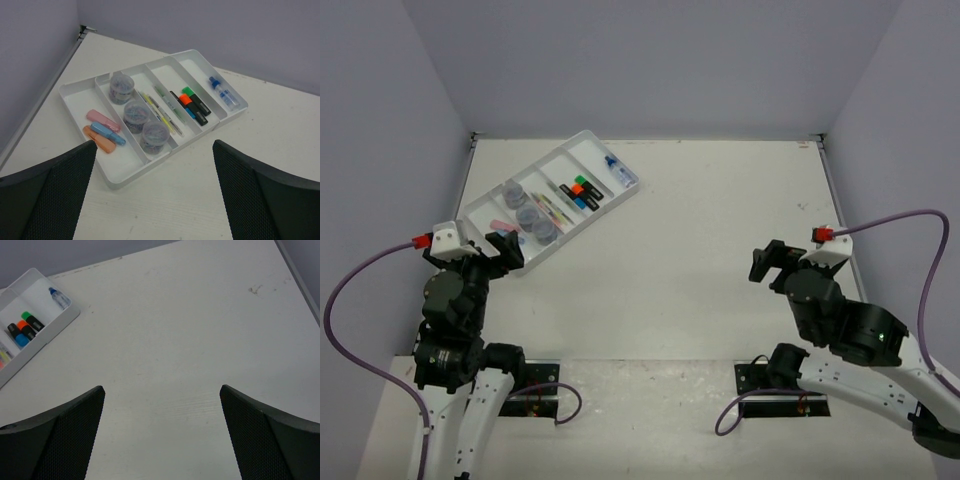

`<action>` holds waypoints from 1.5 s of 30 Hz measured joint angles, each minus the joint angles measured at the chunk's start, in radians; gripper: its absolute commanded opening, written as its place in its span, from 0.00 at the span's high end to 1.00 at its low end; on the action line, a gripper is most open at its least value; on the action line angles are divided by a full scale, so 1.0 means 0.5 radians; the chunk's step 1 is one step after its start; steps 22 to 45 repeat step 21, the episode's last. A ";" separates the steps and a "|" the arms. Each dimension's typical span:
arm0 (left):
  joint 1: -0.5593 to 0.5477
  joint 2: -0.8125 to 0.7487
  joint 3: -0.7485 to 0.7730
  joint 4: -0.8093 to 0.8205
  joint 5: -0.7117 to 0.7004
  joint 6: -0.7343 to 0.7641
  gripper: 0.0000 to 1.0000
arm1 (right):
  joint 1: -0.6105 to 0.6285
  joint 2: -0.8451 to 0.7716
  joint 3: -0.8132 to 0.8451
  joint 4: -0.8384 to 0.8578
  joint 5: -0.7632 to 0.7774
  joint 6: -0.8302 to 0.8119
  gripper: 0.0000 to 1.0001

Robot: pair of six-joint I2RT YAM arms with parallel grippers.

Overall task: Sort the stationery into containers
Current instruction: Reset both arms

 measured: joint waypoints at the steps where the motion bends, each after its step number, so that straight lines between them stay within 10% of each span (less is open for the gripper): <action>1: -0.001 -0.006 -0.003 0.003 -0.004 0.001 0.00 | 0.000 -0.009 -0.002 0.014 -0.001 -0.015 0.01; 45: -0.024 -0.053 -0.021 0.017 0.006 0.018 0.00 | 0.000 -0.116 -0.010 0.091 -0.001 -0.122 0.01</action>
